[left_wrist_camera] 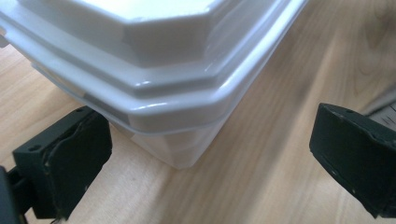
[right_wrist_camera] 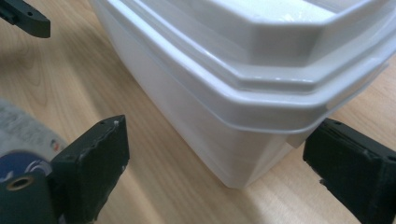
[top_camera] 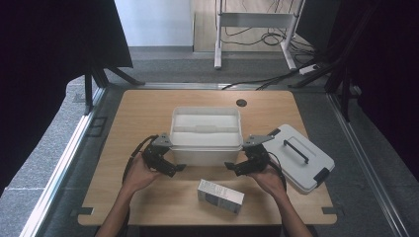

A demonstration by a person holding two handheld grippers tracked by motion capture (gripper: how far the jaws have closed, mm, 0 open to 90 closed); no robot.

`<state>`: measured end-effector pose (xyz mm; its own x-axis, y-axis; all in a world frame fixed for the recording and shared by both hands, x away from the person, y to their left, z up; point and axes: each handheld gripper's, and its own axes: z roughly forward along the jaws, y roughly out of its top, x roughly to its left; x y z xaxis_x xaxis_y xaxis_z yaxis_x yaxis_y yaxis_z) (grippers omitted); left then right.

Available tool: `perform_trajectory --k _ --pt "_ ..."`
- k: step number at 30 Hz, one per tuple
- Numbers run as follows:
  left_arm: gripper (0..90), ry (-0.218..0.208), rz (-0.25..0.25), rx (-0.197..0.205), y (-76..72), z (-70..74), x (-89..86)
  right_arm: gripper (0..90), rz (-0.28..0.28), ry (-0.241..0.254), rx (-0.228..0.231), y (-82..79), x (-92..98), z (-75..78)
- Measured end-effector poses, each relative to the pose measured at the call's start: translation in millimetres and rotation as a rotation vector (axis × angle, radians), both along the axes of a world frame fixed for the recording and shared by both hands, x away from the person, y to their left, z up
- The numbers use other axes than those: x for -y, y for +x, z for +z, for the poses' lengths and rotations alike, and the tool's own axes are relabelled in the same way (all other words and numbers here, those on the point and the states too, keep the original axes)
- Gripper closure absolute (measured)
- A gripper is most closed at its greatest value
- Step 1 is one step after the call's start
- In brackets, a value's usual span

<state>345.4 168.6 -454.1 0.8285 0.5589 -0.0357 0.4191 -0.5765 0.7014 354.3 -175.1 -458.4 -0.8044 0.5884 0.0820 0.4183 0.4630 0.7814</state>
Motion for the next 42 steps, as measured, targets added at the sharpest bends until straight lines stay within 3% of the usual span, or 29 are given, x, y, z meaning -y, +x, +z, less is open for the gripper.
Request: perform_trajectory --k 17,21,22,25,32,42 --pt "0.0 0.020 -0.014 0.006 -37.4 1.4 -2.2 6.4 0.019 -0.004 -0.017 -33.2 -1.3 4.4" --pt "0.0 0.039 -0.051 -0.001 -35.2 2.9 -5.3 9.3 0.028 0.021 -0.012 -33.8 3.9 6.9" --pt "0.0 0.045 -0.055 -0.002 -34.0 3.2 -7.1 4.2 0.012 0.002 0.000 -34.4 8.6 5.6" --pt "0.0 0.066 -0.054 -0.002 -30.3 4.2 -14.0 0.0 -0.013 -0.029 -0.003 -34.5 14.2 1.6" --pt "0.3 0.083 -0.048 -0.009 -18.2 10.1 -36.9 0.0 -0.072 -0.075 -0.028 -39.7 32.1 -17.3" --pt "2.3 0.134 -0.044 0.001 -1.1 30.6 -61.7 0.0 -0.126 -0.163 -0.042 -44.1 48.3 -45.8"
